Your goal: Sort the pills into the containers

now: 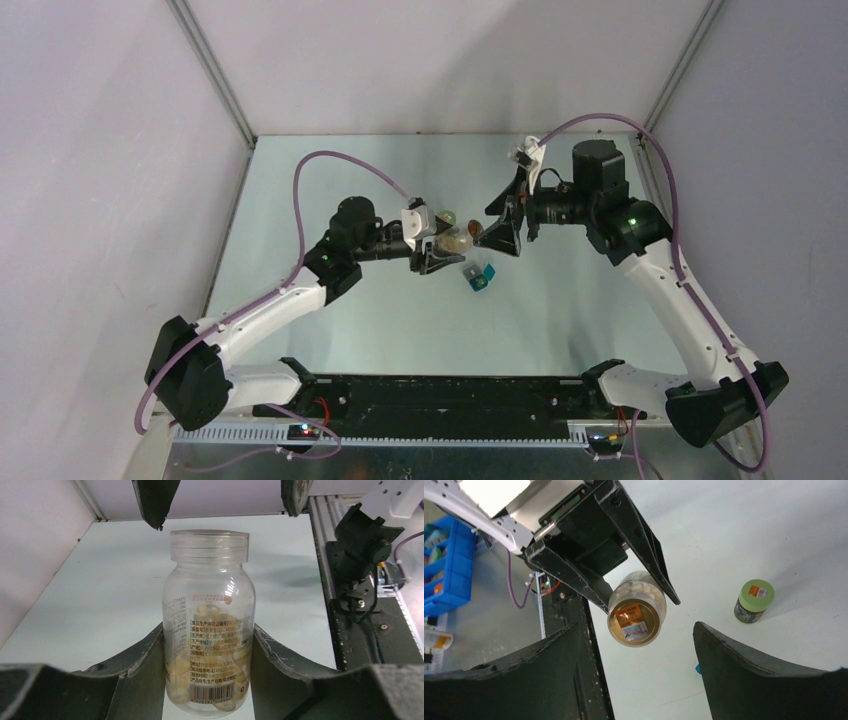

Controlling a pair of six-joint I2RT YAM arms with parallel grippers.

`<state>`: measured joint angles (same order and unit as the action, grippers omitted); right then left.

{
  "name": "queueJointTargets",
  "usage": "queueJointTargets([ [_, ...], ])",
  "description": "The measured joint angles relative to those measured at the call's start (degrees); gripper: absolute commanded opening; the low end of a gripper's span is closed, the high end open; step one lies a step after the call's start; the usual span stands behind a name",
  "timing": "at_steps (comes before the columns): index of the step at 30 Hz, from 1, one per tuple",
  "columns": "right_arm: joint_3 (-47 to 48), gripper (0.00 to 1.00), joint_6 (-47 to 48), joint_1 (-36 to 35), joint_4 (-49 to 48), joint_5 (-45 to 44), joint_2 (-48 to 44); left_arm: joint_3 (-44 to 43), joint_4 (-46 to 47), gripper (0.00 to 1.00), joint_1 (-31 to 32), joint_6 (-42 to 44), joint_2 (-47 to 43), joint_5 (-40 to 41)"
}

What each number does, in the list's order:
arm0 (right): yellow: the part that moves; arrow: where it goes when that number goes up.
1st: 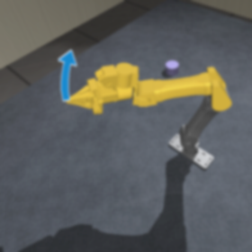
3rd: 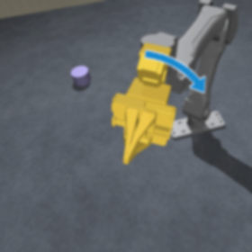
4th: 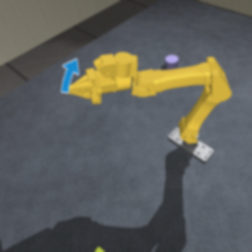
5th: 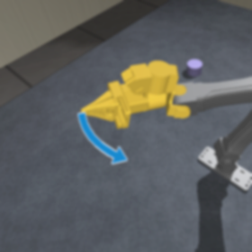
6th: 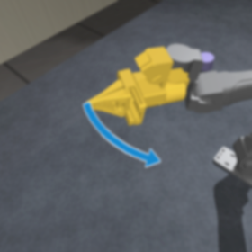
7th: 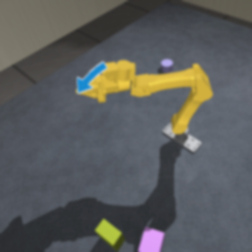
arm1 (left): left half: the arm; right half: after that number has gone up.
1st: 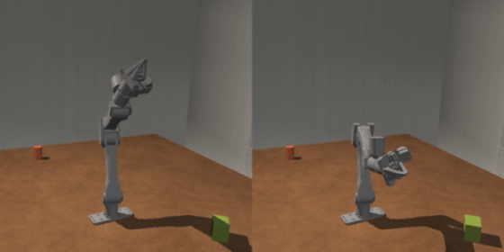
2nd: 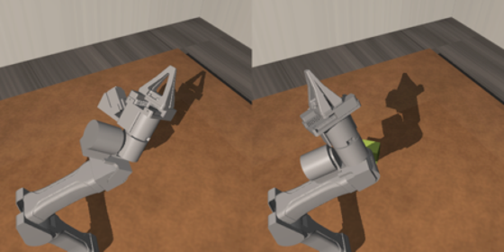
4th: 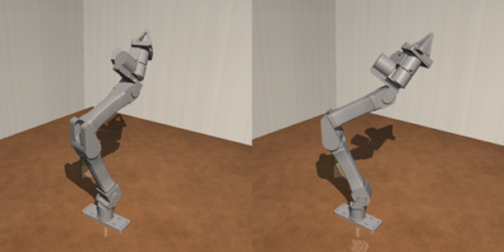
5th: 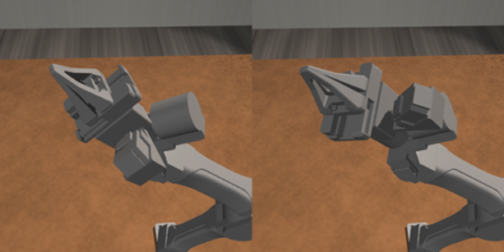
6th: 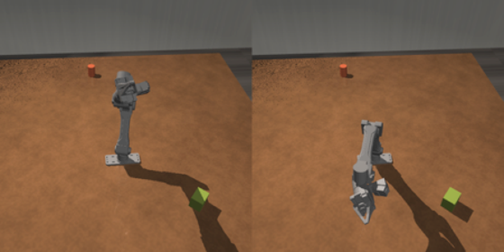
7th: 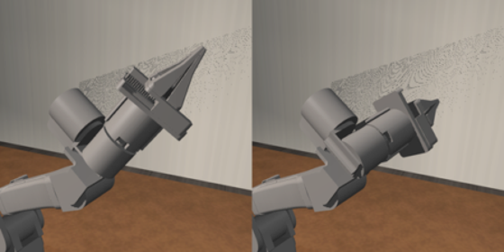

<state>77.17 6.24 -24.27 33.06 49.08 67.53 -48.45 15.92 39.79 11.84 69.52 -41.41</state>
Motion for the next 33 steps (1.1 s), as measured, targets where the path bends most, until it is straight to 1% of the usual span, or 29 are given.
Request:
queueJointTargets([
  [2,0.0,0.83,2.7,-0.1,1.6,0.5,-0.1,0.0,0.0,0.00,0.0,-0.3,0.0,-1.1],
  [6,0.0,0.67,5.0,-0.9,2.9,0.3,0.1,0.0,0.0,0.00,0.0,-0.7,0.0,-3.0],
  [8,0.0,0.62,5.2,-1.5,2.8,0.3,0.4,0.0,0.0,0.00,0.0,-0.9,0.0,-4.1],
  [13,0.0,0.54,4.7,-3.0,2.2,0.3,1.7,0.0,-0.2,0.00,-0.1,-1.0,0.0,-4.5],
  [15,0.0,0.47,4.3,-3.5,1.8,0.1,1.8,0.0,-0.3,0.00,-0.1,-1.1,0.0,-4.5],
  [17,0.0,0.31,3.5,-4.1,1.4,-0.4,1.9,0.0,-0.3,0.00,-0.2,-1.3,0.0,-4.3],
  [18,0.0,0.27,3.0,-4.2,1.0,-1.1,1.9,0.0,-0.3,0.00,-0.2,-1.3,0.1,-4.3],
  [19,-0.1,0.17,2.5,-4.3,0.6,-1.4,1.9,0.0,-0.3,0.00,-0.3,-1.4,0.0,-4.3],
  [20,-0.2,0.11,1.6,-4.4,0.0,-1.9,1.9,0.0,-0.3,0.00,-0.3,-1.4,0.1,-3.9],
  [21,-0.4,0.02,0.7,-4.5,-0.6,-2.4,1.9,0.0,-0.3,0.00,-0.4,-1.6,0.1,-3.7],
  [22,-0.5,0.00,-0.5,-4.7,-1.2,-3.3,1.9,0.0,-0.4,0.00,-0.5,-1.8,0.0,-3.3],
  [27,-1.5,0.00,-7.0,-6.2,-5.8,-9.2,1.9,0.0,-0.3,0.00,-0.5,-3.3,0.0,1.0],
  [33,-2.1,0.00,-17.7,-11.6,-10.3,-25.9,2.0,0.0,-0.6,0.00,-0.5,-3.5,0.0,6.9],
])
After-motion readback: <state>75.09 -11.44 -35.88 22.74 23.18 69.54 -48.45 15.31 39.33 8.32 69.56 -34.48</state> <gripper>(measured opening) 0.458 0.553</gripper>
